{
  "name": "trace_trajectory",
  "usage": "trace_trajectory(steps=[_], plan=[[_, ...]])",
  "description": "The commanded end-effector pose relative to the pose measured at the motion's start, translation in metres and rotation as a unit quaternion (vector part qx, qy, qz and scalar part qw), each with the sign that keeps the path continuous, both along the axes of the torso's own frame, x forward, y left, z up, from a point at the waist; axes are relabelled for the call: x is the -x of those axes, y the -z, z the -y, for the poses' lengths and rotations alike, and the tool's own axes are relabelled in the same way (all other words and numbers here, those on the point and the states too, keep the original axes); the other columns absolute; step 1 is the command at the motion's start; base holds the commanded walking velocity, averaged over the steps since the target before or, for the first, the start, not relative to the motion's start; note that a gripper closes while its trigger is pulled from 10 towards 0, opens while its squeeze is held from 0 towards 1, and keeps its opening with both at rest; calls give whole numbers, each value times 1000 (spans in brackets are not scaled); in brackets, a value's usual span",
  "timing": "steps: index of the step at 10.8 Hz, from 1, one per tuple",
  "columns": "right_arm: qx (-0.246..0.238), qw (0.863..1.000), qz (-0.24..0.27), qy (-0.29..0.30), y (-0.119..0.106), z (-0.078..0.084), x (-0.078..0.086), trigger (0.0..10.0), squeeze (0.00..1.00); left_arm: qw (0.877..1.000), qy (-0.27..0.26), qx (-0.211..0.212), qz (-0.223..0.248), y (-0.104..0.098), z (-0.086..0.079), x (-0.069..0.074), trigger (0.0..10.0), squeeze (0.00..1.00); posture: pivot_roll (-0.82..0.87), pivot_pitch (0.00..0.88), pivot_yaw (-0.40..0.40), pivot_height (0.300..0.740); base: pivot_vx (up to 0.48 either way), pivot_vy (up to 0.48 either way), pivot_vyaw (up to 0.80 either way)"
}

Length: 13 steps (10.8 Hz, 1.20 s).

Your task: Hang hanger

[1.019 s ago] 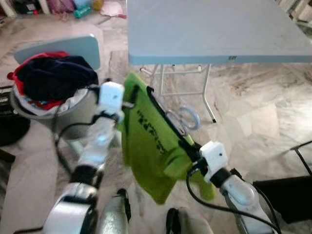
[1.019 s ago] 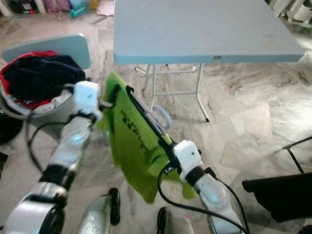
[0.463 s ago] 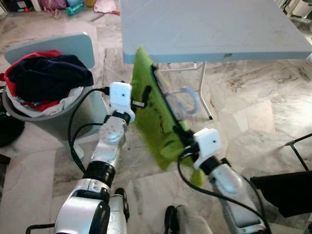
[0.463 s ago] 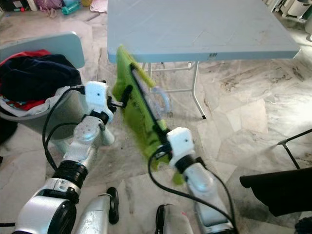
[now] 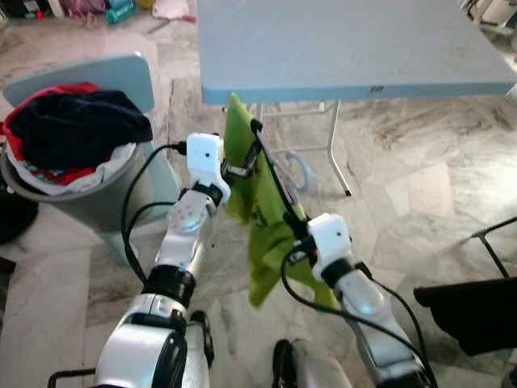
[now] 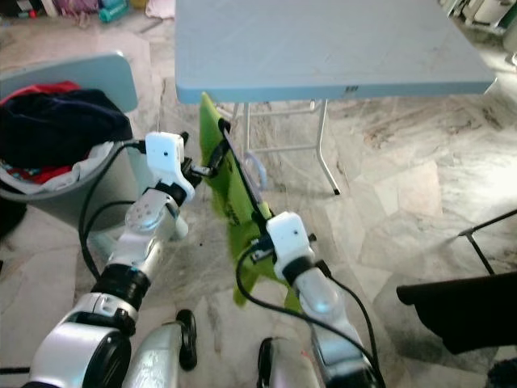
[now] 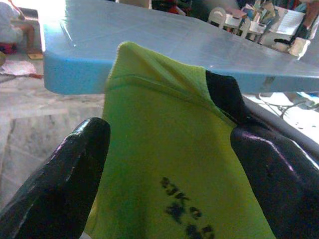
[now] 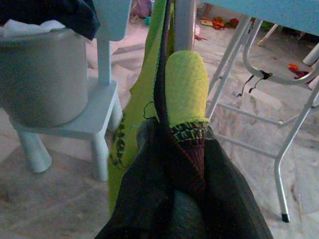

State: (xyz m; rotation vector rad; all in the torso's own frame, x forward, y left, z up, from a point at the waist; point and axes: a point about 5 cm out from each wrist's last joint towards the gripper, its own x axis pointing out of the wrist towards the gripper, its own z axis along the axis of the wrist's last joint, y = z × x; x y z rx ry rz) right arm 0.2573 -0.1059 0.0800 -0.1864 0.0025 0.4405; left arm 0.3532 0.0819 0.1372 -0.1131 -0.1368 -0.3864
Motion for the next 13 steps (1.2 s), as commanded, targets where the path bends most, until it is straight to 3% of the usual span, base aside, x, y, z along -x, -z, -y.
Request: trace_trajectory(steps=[1, 4, 5, 7, 10, 13], plan=[[0, 1000, 12, -10, -2, -5, 1, 10000, 0, 1000, 15, 2, 9, -7, 5, -1, 10000, 0, -47, 228, -81, 740, 0, 0, 0], [-30, 998, 27, -50, -13, -9, 5, 10000, 0, 999, 3, 32, -7, -4, -4, -4, 10000, 0, -51, 230, -80, 740, 0, 0, 0], [-31, 996, 24, -78, -12, -8, 12, 10000, 0, 999, 3, 53, 2, -7, -10, -5, 8784, 0, -52, 232, -79, 740, 0, 0, 0], [-32, 995, 22, -97, -15, -4, 19, 10000, 0, 998, -22, 52, -12, -7, -22, -11, 0, 0, -54, 234, -78, 740, 0, 0, 0], [-21, 994, 12, -109, -15, 7, 25, 10000, 0, 998, -46, 45, -17, -6, -39, -15, 0, 0, -54, 231, -76, 740, 0, 0, 0], [-18, 994, 8, -112, -14, 8, 25, 10000, 0, 997, -69, 41, -21, -5, -51, -18, 0, 0, -51, 225, -77, 740, 0, 0, 0]])
